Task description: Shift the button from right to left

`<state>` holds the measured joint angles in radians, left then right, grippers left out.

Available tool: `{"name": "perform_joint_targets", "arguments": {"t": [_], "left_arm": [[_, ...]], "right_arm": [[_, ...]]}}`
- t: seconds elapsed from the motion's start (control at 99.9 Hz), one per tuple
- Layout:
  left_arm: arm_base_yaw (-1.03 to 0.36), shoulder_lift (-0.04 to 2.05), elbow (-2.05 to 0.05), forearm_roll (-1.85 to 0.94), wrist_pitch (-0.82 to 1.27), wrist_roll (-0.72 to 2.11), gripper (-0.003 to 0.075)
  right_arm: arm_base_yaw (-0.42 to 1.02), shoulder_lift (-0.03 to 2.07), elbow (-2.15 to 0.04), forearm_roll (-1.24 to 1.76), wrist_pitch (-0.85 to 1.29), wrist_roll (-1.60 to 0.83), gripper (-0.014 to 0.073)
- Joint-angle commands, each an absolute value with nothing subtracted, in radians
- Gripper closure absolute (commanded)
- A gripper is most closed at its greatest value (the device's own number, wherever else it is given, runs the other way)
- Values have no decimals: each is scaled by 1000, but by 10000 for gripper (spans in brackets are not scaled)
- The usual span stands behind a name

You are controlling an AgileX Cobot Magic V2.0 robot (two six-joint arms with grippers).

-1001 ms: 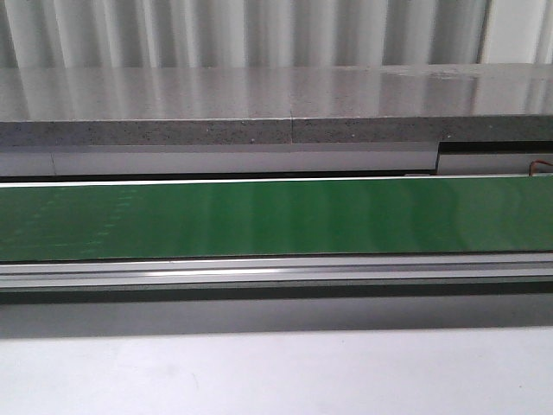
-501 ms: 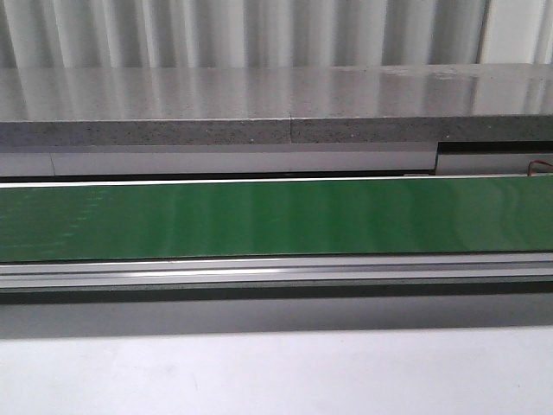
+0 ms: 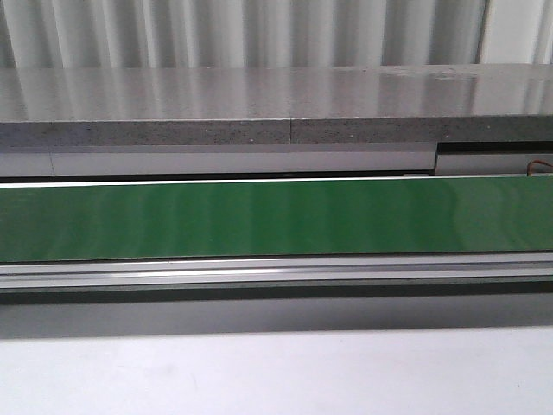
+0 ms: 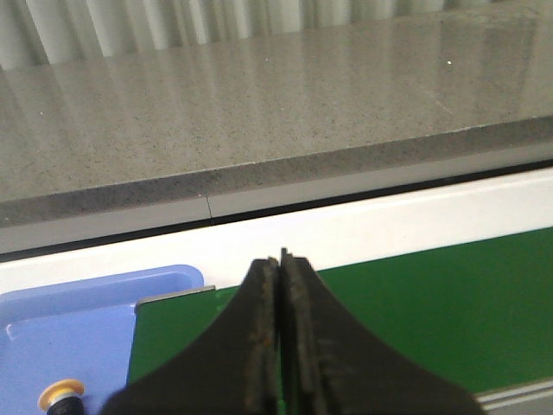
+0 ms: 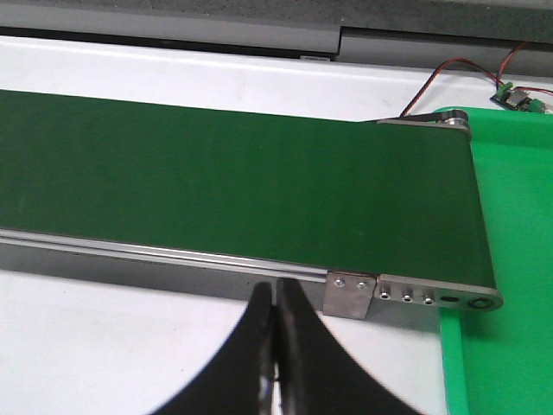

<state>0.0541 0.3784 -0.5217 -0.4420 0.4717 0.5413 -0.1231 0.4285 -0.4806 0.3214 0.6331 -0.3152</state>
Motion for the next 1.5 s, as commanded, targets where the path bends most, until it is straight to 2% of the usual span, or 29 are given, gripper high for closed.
{"name": "perform_joint_targets", "arguments": {"t": [0.0, 0.24, 0.471, 0.761, 1.041, 1.492], "left_arm": [[16, 383, -506, -468, 291, 511, 740], [-64, 272, -360, -176, 113, 223, 740], [-81, 118, -189, 0, 69, 40, 740], [-111, -41, -39, 14, 55, 36, 740], [-111, -39, 23, 35, -42, -9, 740], [-111, -39, 23, 33, -46, -9, 740]], "right_arm": [[-122, 431, -510, 332, 568, -322, 661], [-122, 431, -510, 332, 570, -322, 661], [-122, 431, -510, 332, 571, -322, 661], [-122, 431, -510, 332, 571, -322, 661], [-122, 431, -510, 332, 571, -322, 661], [-122, 431, -510, 332, 571, -322, 661]]}}
